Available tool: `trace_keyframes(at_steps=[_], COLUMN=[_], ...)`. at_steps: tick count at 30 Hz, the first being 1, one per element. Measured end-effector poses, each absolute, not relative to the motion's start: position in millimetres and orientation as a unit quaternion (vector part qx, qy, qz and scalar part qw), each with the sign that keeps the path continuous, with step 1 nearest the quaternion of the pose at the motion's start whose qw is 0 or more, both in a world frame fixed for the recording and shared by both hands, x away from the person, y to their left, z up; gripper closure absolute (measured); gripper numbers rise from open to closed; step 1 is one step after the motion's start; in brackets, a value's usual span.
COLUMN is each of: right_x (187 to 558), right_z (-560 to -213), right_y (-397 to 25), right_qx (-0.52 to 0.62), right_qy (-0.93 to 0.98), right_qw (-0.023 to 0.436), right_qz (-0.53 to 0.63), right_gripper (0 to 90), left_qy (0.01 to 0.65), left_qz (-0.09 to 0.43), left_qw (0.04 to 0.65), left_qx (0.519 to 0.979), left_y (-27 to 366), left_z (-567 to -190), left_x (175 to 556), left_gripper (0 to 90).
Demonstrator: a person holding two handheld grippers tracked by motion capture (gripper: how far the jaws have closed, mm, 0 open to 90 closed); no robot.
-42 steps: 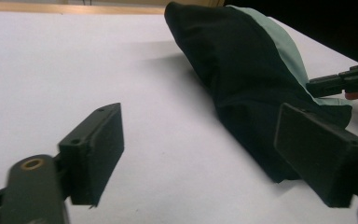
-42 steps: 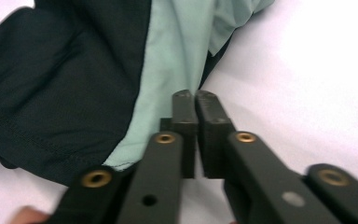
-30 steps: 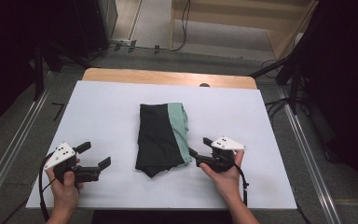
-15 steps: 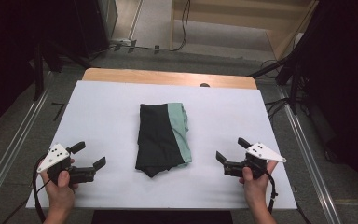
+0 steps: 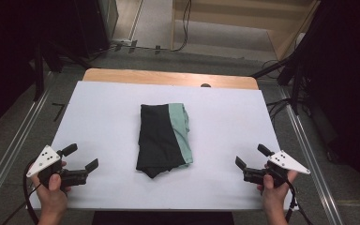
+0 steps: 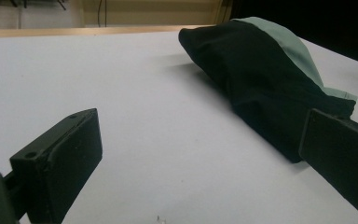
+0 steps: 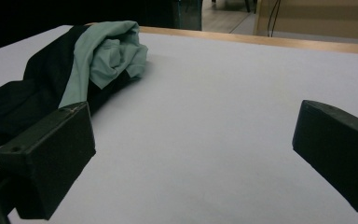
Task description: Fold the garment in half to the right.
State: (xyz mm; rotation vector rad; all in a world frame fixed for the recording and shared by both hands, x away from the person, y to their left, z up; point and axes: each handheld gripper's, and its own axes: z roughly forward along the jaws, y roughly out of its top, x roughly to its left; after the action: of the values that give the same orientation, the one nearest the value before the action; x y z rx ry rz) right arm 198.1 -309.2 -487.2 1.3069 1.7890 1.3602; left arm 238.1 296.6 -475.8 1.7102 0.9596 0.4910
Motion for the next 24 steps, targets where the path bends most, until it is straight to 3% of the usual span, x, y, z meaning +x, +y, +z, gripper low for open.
trace_keyframes(at_steps=[14, 24], right_x=[185, 184], right_z=[-500, -508], right_y=[-338, -362], right_qx=[0.499, 0.517], right_qy=[0.645, 0.621], right_qw=[0.279, 0.282], right_qz=[0.506, 0.517], right_gripper=[0.0, 0.0], left_qy=[0.411, 0.424], left_qz=[0.233, 0.225], left_qw=[0.527, 0.539], left_qx=[0.707, 0.692], left_y=[320, 330], left_z=[-478, -483], left_x=[241, 246], left_gripper=[0.0, 0.0])
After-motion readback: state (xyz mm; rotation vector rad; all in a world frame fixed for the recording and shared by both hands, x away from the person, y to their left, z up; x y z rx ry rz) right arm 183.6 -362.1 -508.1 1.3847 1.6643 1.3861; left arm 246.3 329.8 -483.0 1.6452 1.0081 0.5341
